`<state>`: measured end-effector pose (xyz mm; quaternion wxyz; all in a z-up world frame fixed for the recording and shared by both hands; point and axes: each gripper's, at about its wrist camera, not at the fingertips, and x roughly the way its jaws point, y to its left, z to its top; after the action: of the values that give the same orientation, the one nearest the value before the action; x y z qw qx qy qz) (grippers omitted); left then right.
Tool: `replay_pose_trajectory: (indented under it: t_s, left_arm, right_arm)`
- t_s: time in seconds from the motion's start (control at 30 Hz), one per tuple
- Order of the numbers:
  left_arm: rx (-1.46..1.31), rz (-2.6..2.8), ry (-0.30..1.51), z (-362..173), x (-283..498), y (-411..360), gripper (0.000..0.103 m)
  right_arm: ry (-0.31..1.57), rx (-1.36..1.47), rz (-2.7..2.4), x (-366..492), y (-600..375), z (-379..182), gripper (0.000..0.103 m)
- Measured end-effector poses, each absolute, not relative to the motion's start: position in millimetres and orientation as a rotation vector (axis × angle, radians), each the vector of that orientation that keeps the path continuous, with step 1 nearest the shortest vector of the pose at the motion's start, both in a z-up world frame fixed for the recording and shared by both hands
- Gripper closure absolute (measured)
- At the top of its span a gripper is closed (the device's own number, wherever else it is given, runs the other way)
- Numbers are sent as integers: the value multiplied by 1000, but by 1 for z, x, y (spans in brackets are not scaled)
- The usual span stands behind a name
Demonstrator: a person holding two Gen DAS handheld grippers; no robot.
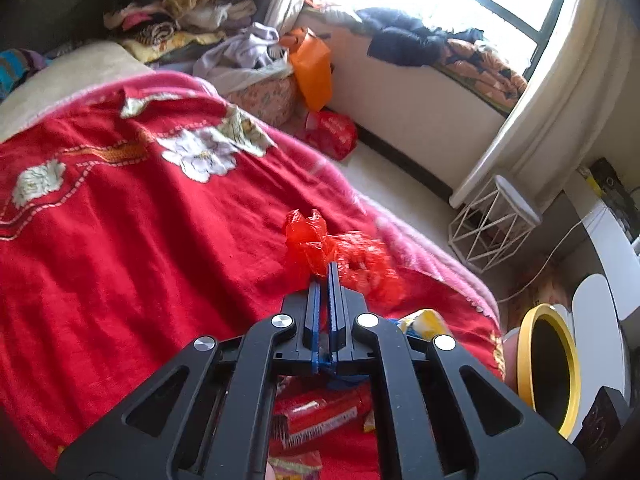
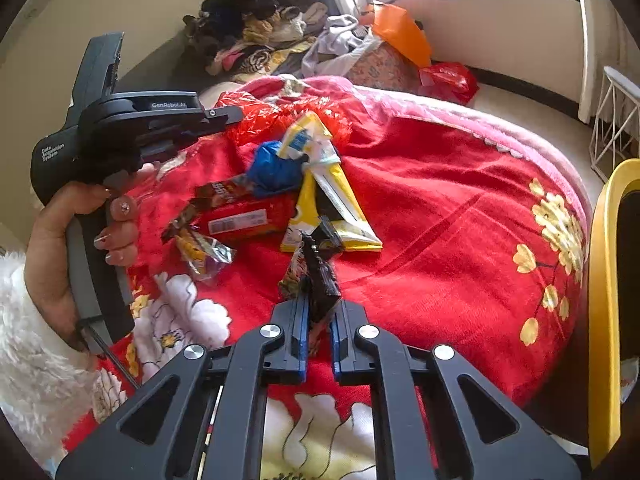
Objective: Collect trash
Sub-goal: 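Lift the red plastic bag and dark snack wrapper and carry both over the bin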
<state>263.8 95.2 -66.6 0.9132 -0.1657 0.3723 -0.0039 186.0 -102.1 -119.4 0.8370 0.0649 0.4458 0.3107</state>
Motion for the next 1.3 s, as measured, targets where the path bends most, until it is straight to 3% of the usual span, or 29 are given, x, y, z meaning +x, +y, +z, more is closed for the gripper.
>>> replay_pose_trajectory:
  t_s: [0.6, 1.3]
  left_arm:
    - [-365, -69, 600, -1, 213, 86, 102]
    - [-312, -225, 569, 20, 197, 22, 102]
  right_arm:
    - [809, 201, 658, 172, -134, -75, 96]
    - [667, 245, 494, 166, -199, -33, 96]
